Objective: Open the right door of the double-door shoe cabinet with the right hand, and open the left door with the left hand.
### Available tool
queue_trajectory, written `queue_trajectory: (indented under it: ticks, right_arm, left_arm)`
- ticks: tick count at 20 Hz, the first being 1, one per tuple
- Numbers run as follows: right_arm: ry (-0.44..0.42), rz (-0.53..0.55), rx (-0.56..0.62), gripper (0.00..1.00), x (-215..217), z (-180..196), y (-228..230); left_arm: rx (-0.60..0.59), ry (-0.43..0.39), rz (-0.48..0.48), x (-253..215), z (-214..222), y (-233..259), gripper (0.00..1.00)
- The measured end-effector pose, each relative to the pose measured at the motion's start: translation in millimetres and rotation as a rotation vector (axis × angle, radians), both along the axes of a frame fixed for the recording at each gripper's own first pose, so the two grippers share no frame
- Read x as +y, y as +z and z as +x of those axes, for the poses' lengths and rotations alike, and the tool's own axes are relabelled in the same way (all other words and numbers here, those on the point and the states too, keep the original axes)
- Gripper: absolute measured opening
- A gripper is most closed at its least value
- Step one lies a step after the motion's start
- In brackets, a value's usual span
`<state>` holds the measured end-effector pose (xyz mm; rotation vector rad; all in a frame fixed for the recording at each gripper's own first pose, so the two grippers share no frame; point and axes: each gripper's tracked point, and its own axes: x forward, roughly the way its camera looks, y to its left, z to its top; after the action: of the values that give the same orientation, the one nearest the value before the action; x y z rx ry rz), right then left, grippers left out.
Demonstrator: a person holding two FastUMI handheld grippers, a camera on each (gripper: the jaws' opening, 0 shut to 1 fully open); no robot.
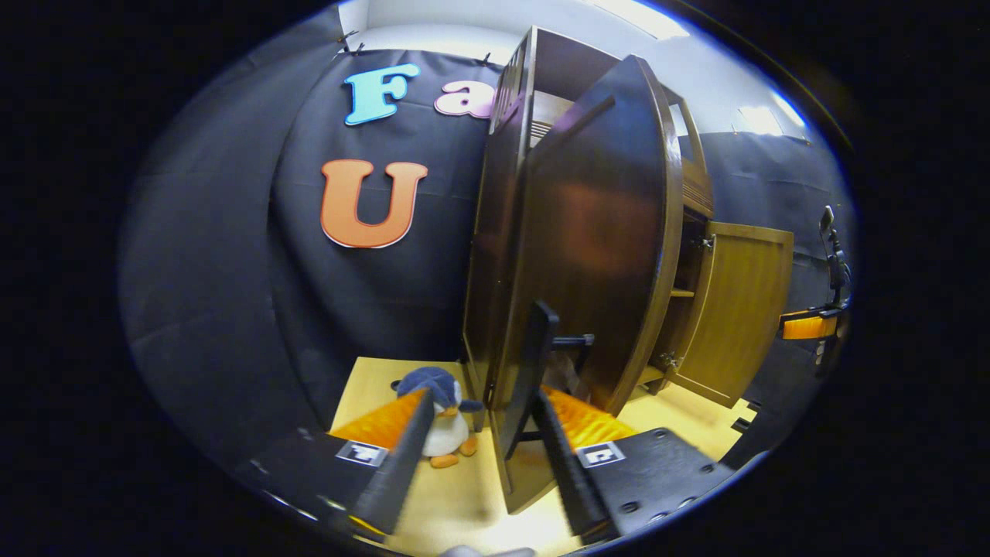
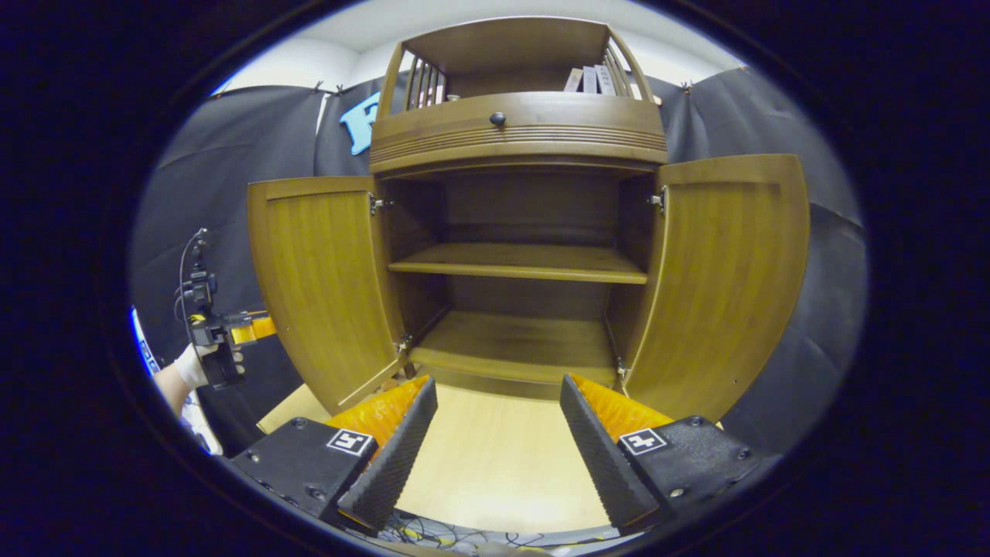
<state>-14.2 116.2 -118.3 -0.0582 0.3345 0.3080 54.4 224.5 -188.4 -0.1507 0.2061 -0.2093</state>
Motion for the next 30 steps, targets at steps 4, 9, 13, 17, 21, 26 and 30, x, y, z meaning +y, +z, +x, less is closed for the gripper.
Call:
queue_trajectory:
  ticks: [4, 9, 13, 17, 21, 26, 30]
  right_arm:
    - [0.002, 0.013, -0.002, 1.00, -3, 5, 0]
    - [-0.006, 0.026, -0.026, 1.00, -14, 13, 6]
    - [-0.020, 0.039, -0.035, 1.00, -30, 23, 9]
    - [-0.043, 0.056, -0.052, 1.00, -50, 33, 19]
    - [-0.083, 0.062, -0.083, 1.00, -74, 42, 32]
    - [-0.138, 0.064, -0.122, 1.00, -98, 48, 46]
    - [-0.185, 0.070, -0.133, 1.00, -111, 46, 48]
  left_arm:
    - [-0.008, 0.056, 0.068, 10, -19, 16, 1.00]
    - [-0.031, 0.230, 0.105, 9, -45, 67, 0.95]
    - [-0.123, 0.302, 0.138, -26, -59, 129, 0.94]
    - [-0.156, 0.325, 0.194, -77, -53, 163, 0.95]
    - [-0.163, 0.331, 0.174, -134, -43, 170, 0.95]
    - [-0.132, 0.265, 0.148, -198, -30, 146, 0.96]
    - [-0.087, 0.211, 0.160, -231, -29, 122, 0.96]
